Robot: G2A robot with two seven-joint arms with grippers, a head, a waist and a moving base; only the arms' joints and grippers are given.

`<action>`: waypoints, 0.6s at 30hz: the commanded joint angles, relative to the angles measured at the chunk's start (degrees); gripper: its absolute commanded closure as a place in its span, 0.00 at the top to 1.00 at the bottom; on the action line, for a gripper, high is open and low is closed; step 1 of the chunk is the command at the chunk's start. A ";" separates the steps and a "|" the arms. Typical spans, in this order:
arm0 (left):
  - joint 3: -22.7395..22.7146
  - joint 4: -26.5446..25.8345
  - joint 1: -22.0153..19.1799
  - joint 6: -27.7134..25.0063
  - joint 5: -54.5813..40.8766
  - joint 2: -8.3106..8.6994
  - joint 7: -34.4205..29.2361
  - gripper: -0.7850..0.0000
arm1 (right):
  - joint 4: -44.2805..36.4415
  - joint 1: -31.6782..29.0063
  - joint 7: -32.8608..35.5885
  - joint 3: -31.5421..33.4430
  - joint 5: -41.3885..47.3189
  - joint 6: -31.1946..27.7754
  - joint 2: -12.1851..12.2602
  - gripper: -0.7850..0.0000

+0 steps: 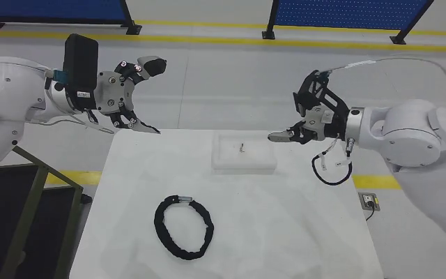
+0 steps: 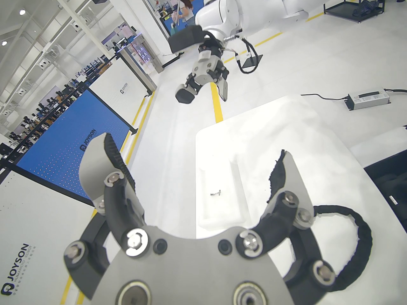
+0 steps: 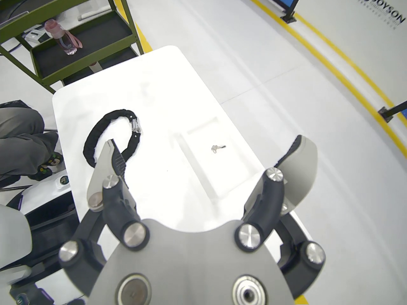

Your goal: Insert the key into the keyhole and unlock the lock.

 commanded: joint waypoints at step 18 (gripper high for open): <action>0.00 0.00 0.00 0.00 0.00 0.00 0.00 1.00 | 12.33 6.54 0.02 -18.21 -1.92 11.53 -7.67 1.00</action>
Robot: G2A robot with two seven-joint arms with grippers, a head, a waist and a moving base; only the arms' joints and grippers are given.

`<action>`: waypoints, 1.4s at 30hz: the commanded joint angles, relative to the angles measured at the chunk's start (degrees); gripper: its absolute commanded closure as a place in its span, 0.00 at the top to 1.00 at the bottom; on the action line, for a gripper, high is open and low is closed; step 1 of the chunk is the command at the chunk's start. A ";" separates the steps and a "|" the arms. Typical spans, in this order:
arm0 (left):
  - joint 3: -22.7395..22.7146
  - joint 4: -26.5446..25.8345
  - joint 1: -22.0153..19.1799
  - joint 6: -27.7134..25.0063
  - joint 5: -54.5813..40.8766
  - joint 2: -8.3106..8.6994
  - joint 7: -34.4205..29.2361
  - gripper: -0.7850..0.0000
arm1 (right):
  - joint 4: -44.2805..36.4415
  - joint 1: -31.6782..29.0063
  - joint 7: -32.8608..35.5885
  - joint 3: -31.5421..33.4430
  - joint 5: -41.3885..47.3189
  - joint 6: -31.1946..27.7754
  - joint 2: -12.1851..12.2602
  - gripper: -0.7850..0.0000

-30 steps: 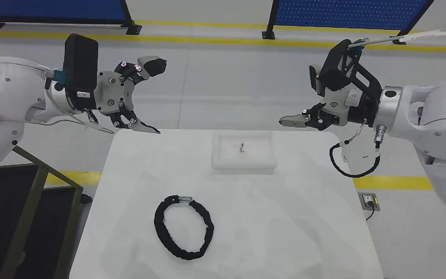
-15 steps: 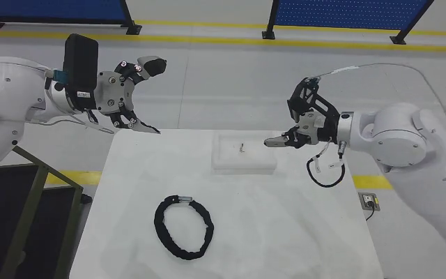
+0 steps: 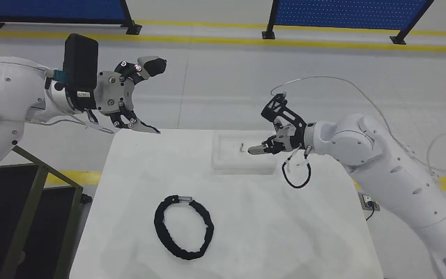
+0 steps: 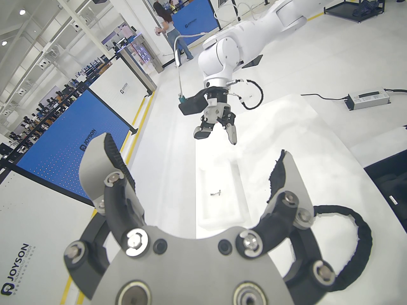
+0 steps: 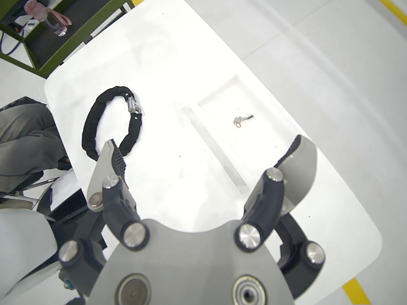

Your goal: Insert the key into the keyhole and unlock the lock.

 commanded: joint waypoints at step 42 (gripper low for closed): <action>0.00 0.00 0.00 0.00 0.00 0.00 0.00 1.00 | 40.74 16.29 0.03 -24.75 5.04 17.19 -26.54 1.00</action>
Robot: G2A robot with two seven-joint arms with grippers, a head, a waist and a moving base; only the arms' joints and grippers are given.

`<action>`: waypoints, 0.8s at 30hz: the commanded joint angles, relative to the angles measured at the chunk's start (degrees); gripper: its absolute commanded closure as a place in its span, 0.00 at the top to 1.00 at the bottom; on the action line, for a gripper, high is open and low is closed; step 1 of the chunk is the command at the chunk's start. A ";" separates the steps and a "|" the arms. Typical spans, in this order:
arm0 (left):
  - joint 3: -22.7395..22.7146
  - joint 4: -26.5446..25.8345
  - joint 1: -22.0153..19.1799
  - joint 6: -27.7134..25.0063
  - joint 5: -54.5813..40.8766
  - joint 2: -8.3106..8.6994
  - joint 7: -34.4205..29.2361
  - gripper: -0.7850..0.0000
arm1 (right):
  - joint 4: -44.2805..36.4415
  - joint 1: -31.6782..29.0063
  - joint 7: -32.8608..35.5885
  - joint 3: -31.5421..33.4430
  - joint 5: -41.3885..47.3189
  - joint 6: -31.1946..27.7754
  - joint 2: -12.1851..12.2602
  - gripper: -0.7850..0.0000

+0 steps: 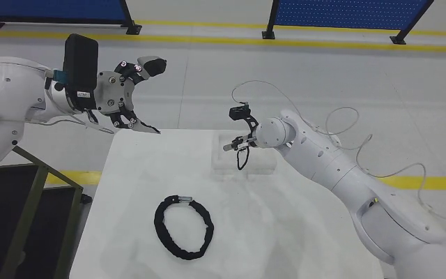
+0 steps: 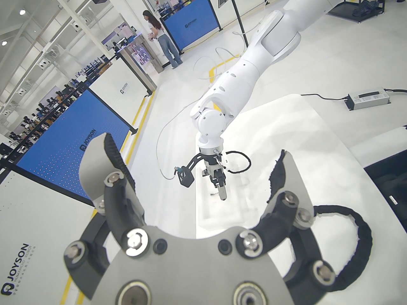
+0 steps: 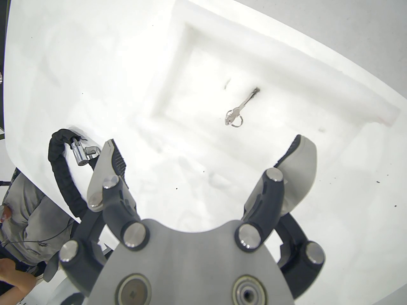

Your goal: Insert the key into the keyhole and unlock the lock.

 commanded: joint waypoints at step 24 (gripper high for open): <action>0.00 0.00 0.00 0.00 0.00 0.00 0.00 1.00 | -12.66 -8.76 -6.05 1.18 -15.34 14.65 1.78 1.00</action>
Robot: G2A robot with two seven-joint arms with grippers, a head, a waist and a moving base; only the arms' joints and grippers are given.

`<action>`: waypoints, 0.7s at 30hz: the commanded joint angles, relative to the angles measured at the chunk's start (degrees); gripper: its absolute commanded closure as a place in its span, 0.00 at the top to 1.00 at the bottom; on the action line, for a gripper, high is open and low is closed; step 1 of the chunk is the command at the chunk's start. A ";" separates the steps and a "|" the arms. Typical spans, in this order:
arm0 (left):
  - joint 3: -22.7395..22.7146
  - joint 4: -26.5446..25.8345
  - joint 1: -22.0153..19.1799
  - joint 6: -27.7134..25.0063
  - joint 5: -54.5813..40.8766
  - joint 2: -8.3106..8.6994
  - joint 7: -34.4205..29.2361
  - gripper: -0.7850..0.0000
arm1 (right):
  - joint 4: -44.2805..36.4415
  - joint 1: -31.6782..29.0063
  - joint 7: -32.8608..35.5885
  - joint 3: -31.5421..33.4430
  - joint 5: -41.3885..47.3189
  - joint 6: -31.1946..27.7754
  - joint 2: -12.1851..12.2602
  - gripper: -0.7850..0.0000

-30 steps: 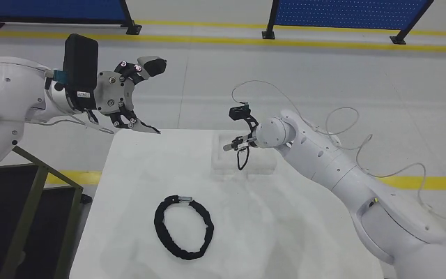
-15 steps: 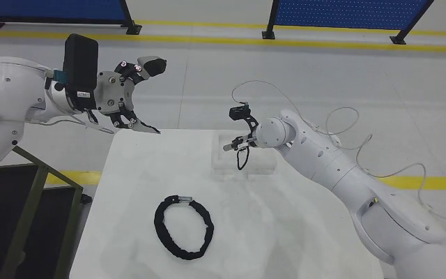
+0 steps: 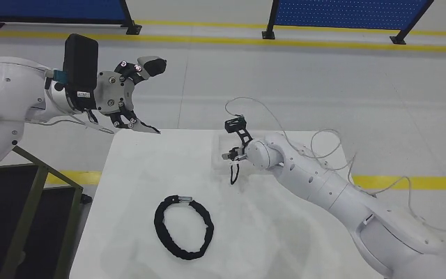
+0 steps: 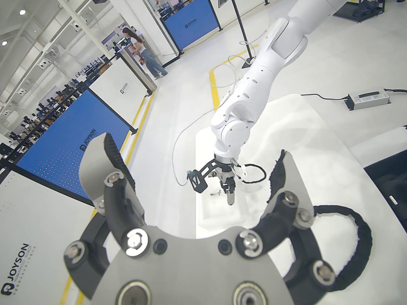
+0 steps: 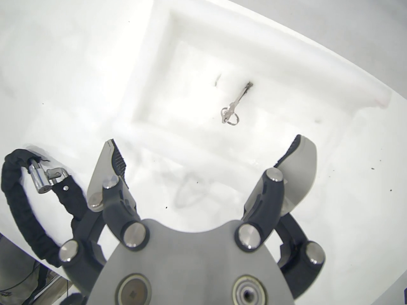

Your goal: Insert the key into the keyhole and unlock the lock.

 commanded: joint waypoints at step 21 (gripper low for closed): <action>0.00 0.00 0.00 0.00 0.00 0.00 0.00 1.00 | 2.42 -3.28 -1.34 3.57 -7.99 1.13 -2.08 0.51</action>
